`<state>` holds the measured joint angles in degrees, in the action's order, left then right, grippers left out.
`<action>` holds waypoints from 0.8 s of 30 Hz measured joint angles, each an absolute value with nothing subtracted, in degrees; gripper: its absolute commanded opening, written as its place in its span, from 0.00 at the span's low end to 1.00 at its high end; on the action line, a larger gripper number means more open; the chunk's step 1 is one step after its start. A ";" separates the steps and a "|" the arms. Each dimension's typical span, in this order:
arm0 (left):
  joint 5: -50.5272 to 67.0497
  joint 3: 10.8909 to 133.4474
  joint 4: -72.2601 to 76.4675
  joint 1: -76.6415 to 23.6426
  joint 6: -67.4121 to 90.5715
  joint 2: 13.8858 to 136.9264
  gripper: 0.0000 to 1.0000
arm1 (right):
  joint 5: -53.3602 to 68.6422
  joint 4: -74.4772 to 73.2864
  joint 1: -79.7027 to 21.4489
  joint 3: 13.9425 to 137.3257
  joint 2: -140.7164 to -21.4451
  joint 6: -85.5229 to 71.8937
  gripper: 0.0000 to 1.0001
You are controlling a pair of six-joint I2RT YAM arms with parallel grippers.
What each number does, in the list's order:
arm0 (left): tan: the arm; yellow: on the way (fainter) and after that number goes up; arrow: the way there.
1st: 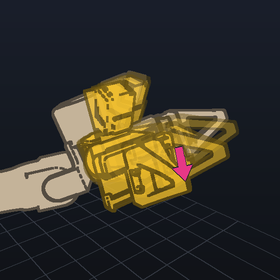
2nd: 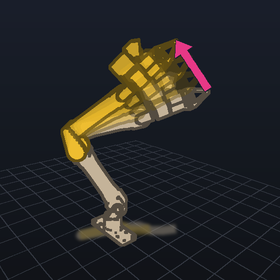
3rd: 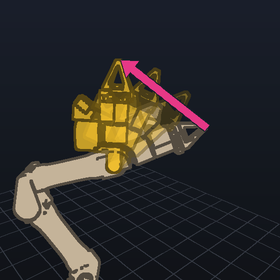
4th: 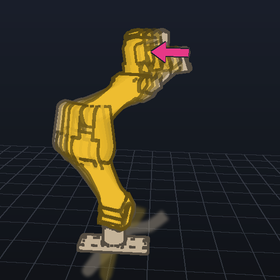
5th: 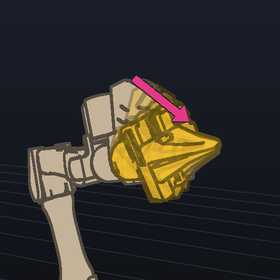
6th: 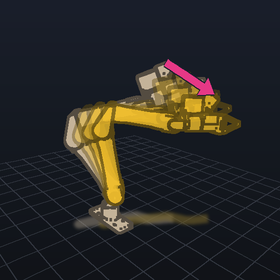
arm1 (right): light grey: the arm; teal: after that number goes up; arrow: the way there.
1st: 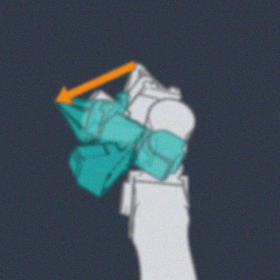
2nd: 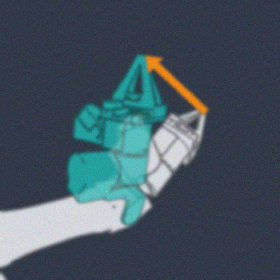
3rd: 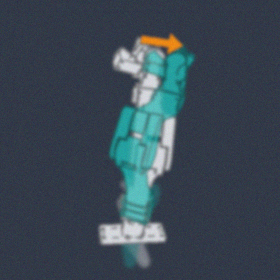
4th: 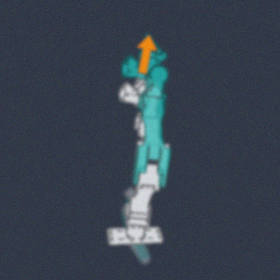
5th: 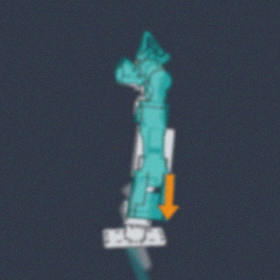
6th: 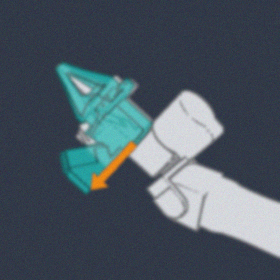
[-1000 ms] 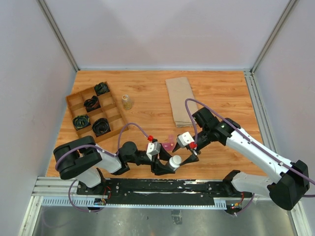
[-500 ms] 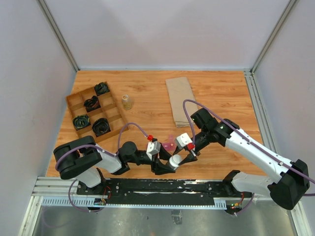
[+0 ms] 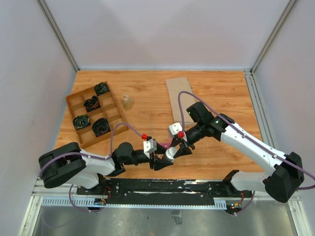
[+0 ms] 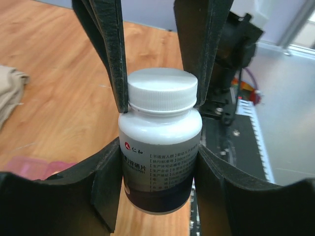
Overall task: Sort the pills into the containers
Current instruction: Screw the lid of the pill bottle onto the pill bottle.
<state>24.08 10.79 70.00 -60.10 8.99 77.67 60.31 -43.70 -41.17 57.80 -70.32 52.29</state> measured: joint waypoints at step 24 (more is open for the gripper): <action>-14.63 17.43 70.81 -61.21 -4.64 85.12 0.00 | 42.59 -18.52 -33.87 56.66 -71.33 8.14 0.91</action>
